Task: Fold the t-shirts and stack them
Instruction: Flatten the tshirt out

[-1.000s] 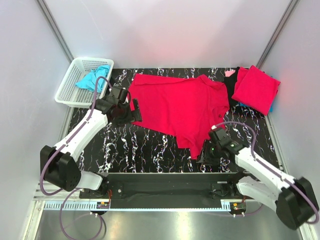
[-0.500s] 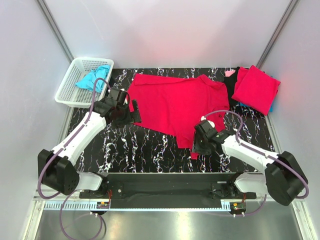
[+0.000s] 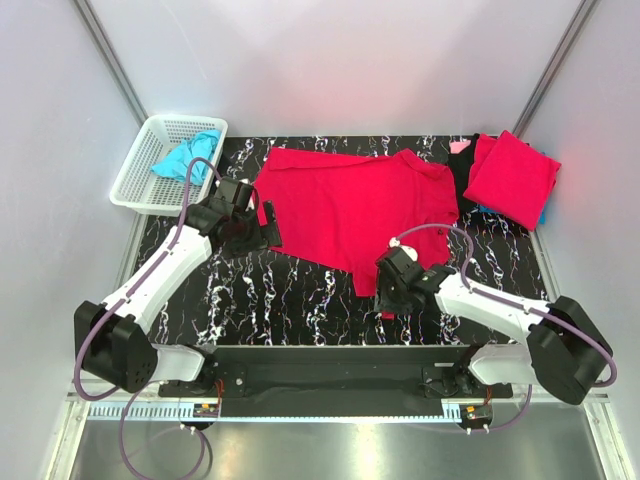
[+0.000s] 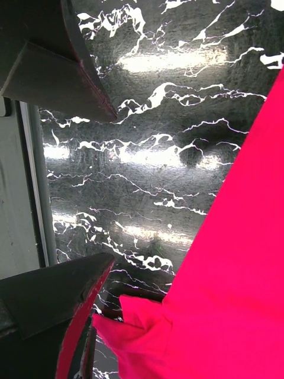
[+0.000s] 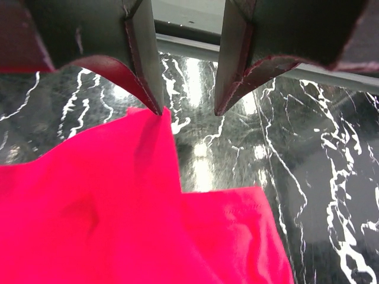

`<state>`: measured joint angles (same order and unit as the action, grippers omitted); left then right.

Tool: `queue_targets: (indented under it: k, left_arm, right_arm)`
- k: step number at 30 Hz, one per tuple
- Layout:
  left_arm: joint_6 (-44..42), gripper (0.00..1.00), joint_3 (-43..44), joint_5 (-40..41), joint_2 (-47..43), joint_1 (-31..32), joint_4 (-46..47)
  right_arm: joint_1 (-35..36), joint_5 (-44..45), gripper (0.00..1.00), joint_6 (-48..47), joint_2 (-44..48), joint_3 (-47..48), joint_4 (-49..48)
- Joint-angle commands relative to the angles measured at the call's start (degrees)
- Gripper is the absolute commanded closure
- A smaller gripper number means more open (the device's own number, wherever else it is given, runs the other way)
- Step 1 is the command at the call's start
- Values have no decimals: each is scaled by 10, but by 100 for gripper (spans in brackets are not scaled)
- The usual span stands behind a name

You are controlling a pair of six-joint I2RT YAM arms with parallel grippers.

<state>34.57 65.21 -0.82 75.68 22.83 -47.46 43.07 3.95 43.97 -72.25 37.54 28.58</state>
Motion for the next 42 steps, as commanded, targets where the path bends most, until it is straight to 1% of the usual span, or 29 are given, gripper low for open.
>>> queue_targets:
  k: [1,6,14,20,24,29,33,36,37,42]
  left_arm:
    - [2,1,-1,6,-6,2,18]
    - [2,1,-3,7,-8,2,19]
    - [2,1,-7,21,-6,2,19]
    - [0,1,-5,20,-7,2,18]
    - [0,1,-6,21,-11,2,18]
    - [-2,1,-6,20,-11,2,19]
    - [-6,1,-7,24,-13,1,18]
    - [-8,1,-7,28,-15,1,17]
    - [-8,1,-8,28,-14,1,17]
    - [-9,1,-8,29,-14,1,16]
  right_arm:
    - [25,25,53,31,4,16,5]
    - [38,49,54,45,-18,12,12]
    - [43,103,55,68,-11,10,48]
    - [43,106,56,64,-30,11,39]
    - [43,105,56,55,-47,10,6]
    - [43,117,57,38,-79,29,-7]
    - [44,131,61,30,-94,40,-11]
    - [43,128,63,31,-89,43,-10]
    - [43,126,65,33,-86,42,-8]
    - [43,113,72,47,-30,42,19]
